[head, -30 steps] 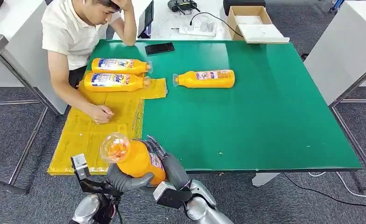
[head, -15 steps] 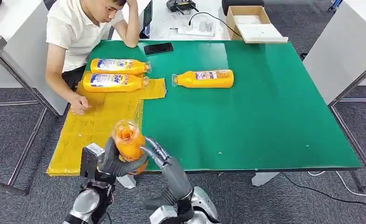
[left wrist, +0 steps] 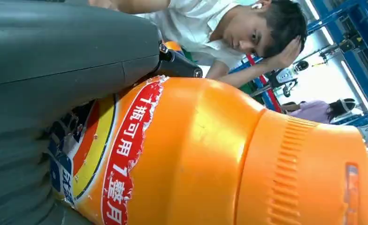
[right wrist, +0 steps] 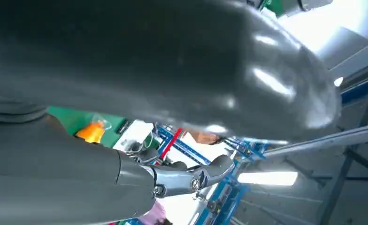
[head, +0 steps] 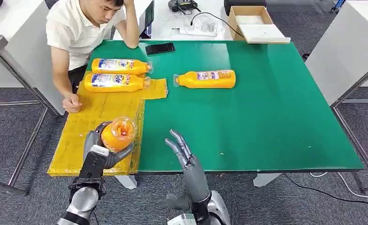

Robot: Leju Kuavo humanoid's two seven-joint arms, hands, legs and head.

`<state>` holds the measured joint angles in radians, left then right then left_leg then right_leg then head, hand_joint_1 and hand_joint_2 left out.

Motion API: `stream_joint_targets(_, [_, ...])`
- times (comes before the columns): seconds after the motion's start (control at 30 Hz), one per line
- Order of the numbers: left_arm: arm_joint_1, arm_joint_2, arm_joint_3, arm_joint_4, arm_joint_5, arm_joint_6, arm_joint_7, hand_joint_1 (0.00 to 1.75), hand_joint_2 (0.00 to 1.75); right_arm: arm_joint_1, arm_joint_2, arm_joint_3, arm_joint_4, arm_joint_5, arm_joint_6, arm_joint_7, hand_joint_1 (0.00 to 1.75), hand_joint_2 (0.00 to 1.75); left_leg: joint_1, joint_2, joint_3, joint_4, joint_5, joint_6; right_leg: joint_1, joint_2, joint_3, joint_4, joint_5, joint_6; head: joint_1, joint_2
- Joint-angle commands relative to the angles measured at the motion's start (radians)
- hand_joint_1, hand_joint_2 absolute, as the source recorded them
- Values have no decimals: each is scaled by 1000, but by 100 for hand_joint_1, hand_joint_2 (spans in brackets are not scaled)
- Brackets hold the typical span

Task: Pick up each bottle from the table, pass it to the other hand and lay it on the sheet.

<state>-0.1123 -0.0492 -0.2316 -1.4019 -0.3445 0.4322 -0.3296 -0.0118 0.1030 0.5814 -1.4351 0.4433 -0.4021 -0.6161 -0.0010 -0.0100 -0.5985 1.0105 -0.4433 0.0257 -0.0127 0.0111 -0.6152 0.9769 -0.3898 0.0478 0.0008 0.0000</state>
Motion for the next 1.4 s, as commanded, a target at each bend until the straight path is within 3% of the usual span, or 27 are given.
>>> stream_joint_targets(0.03, [-58,21,44,71,-13,-10,18,175,175,31,-13,-104,-31,-47,-20,-14,0,0,1,-2,4,-1,-1,-2,1,-3,5,-1,-2,-2,0,0])
stream_joint_targets(0.13, [-117,46,33,163,-191,51,78,175,175,26,-4,-108,-23,-56,4,-34,0,0,1,-1,3,-1,0,-1,1,-2,3,0,-1,-1,0,0])
stream_joint_targets(0.27, [-287,85,25,467,-506,89,209,175,175,-2,15,-92,1,-66,29,-39,0,0,0,-3,4,-2,1,-1,0,-4,4,-1,-1,-2,0,0])
stream_joint_targets(0.4, [-423,87,23,740,-564,-6,252,175,175,-20,23,-80,7,-77,43,-40,0,0,0,-2,4,-2,1,-2,0,-3,4,0,0,-2,0,0])
stream_joint_targets(0.6, [-554,93,-31,959,-675,-110,339,175,175,-29,25,-71,15,-90,52,-39,0,0,1,-2,3,-1,2,-3,1,-2,4,1,0,-1,0,0])
stream_joint_targets(1.27, [-587,99,-36,1002,-686,-194,348,175,175,-31,29,-72,40,-103,56,-40,0,0,1,2,5,-1,1,-3,1,1,4,2,0,-1,0,0])
stream_joint_targets(1.3, [-586,98,-37,1003,-686,-196,347,150,175,-29,28,-72,42,-103,56,-40,0,0,1,3,6,-1,1,-3,1,1,4,2,0,-2,0,0])
stream_joint_targets(1.37, [-577,91,-6,994,-644,-216,291,21,175,-28,28,-74,50,-111,55,-42,0,0,1,3,8,-1,1,-4,1,1,6,2,0,-2,0,0])
stream_joint_targets(1.4, [-566,87,18,980,-605,-238,251,0,175,-27,26,-74,52,-113,54,-42,0,0,1,2,6,-1,1,-3,0,1,4,2,0,-1,0,0])
